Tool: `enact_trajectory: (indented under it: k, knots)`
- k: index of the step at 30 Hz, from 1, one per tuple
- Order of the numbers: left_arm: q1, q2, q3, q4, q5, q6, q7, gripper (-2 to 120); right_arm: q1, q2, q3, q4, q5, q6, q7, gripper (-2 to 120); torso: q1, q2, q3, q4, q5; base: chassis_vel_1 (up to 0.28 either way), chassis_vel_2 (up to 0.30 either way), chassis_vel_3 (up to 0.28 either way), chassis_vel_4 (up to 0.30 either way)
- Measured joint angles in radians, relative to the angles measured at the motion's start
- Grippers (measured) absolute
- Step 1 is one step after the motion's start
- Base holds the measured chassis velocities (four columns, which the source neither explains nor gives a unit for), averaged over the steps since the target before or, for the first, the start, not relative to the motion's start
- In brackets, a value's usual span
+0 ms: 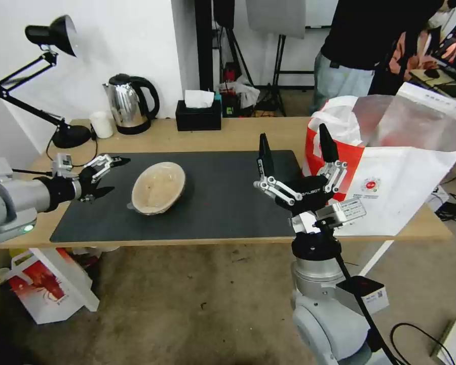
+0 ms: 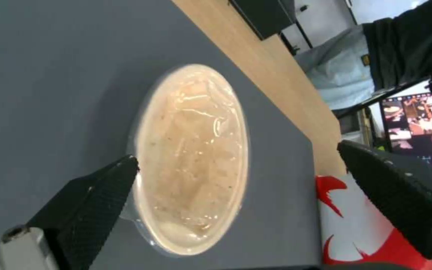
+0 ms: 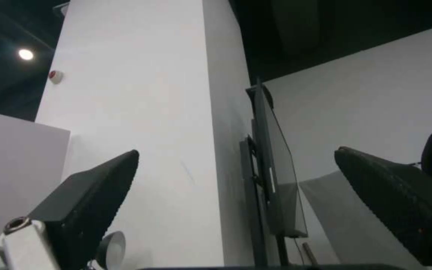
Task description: Pick up the trash from the table and place it into the takeout bag.
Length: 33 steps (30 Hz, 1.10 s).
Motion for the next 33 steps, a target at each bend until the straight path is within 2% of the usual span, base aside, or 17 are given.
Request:
enact_trajectory:
  k: [16, 33]
  knots:
    - [-0.038, 0.0, 0.04, 0.078, 0.056, 0.009, 0.001, 100, 0.007, 0.002, -0.001, -0.011, -0.002, -0.001, -0.001, 100, 0.0, 0.0, 0.0, 0.0, 0.0, 0.0, 0.0, 0.0, 0.0]
    - [-0.097, -0.026, 0.14, 0.164, 0.105, 0.016, 0.01, 100, 0.013, 0.012, -0.002, -0.021, -0.004, -0.004, -0.001, 100, 0.0, 0.0, 0.0, -0.0001, 0.0, 0.0, 0.0, 0.0, 0.0]
